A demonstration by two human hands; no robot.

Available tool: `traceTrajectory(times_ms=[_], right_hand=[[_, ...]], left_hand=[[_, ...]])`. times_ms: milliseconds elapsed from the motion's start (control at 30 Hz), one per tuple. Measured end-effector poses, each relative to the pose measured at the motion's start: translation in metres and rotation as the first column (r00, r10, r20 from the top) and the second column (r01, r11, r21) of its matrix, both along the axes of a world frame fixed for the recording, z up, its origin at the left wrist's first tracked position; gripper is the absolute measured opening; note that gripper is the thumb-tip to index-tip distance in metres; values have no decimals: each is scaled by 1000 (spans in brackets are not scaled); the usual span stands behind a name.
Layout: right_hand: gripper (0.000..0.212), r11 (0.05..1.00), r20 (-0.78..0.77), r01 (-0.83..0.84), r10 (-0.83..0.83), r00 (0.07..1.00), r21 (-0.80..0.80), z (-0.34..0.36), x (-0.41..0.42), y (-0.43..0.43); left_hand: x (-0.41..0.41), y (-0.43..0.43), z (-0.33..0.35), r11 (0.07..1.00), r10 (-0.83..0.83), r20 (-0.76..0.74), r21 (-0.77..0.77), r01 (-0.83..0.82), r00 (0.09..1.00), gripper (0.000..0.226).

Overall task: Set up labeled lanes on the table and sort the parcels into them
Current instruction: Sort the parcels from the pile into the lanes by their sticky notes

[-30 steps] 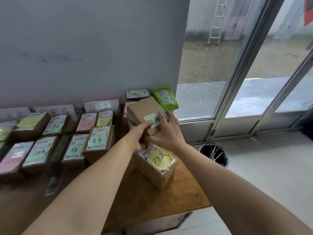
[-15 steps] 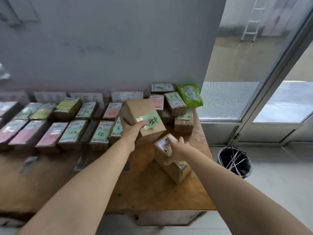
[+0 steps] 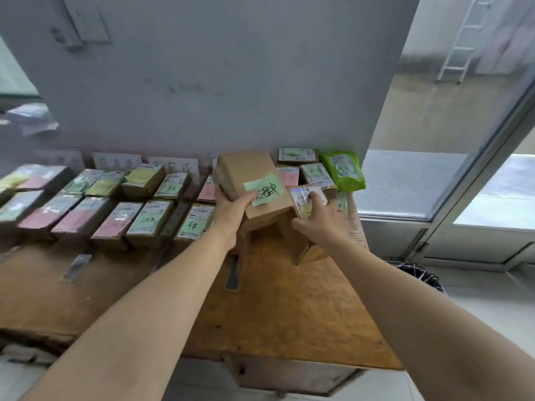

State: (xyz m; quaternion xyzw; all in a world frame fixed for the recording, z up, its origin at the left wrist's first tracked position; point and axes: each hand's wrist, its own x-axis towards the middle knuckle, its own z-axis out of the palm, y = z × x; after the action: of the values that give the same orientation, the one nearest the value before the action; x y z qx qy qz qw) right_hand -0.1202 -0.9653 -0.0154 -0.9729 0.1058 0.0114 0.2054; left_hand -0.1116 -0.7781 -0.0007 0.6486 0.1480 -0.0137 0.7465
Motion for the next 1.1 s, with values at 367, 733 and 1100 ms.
traceTrajectory(times_ms=[367, 733, 1100], right_hand=[[71, 992, 234, -81, 57, 971, 94, 60, 30, 148], [76, 968, 4, -229, 230, 973, 107, 43, 49, 352], [76, 987, -242, -162, 155, 958, -11, -35, 21, 428]], left_hand=[[2, 145, 56, 992, 122, 130, -40, -118, 984, 61], [2, 347, 59, 959, 281, 17, 25, -281, 960, 69], [-18, 425, 2, 959, 263, -78, 129, -252, 962, 59]])
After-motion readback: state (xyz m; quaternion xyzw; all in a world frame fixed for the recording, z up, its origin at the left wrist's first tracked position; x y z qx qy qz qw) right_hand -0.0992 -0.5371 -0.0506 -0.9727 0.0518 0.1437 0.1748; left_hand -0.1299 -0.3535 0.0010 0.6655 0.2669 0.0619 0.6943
